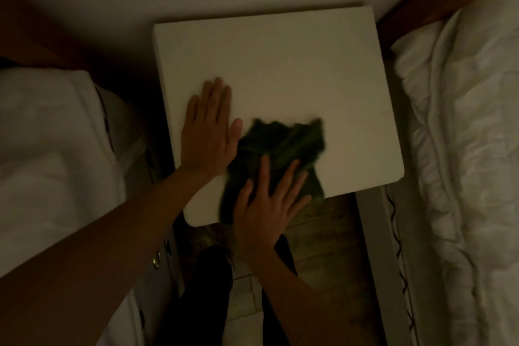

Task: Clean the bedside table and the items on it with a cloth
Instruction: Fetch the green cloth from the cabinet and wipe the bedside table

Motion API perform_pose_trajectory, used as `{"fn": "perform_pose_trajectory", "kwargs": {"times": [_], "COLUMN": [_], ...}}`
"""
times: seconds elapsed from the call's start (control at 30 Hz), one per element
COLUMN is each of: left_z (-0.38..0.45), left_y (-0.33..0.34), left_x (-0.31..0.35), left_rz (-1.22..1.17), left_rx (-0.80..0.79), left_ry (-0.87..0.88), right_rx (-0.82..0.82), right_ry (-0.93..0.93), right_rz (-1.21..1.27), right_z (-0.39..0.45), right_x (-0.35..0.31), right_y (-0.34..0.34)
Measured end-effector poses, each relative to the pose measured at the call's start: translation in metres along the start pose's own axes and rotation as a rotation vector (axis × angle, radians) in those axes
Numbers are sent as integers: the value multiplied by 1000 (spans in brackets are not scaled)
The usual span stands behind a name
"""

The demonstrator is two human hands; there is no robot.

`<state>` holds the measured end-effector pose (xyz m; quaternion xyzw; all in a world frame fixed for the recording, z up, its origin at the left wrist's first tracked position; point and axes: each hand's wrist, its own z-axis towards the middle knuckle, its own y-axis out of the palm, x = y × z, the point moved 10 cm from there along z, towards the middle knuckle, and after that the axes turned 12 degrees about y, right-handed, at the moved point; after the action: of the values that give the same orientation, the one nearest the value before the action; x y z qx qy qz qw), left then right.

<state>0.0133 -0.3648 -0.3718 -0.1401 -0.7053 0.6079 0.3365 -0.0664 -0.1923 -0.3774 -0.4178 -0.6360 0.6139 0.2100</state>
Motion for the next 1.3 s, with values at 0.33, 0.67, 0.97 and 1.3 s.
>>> {"fn": "perform_pose_trajectory", "kwargs": {"times": [0.33, 0.67, 0.97, 1.3], "left_z": [-130, -207, -181, -102], "left_y": [15, -2, -55, -192], "left_x": [24, 50, 70, 129], "left_rz": [-326, -763, -1092, -920], "left_rx": [-44, -100, -175, -342], "left_ry": [-128, -831, -913, -259], "right_rx": [-296, -952, -828, -838], "right_ry": [-691, -759, -715, -592], "right_rz": [88, 53, 166, 292], "right_z": [-81, -112, -62, -8], "right_x": [-28, -27, -32, -67], "right_y": [1, -38, -126, -208]}}
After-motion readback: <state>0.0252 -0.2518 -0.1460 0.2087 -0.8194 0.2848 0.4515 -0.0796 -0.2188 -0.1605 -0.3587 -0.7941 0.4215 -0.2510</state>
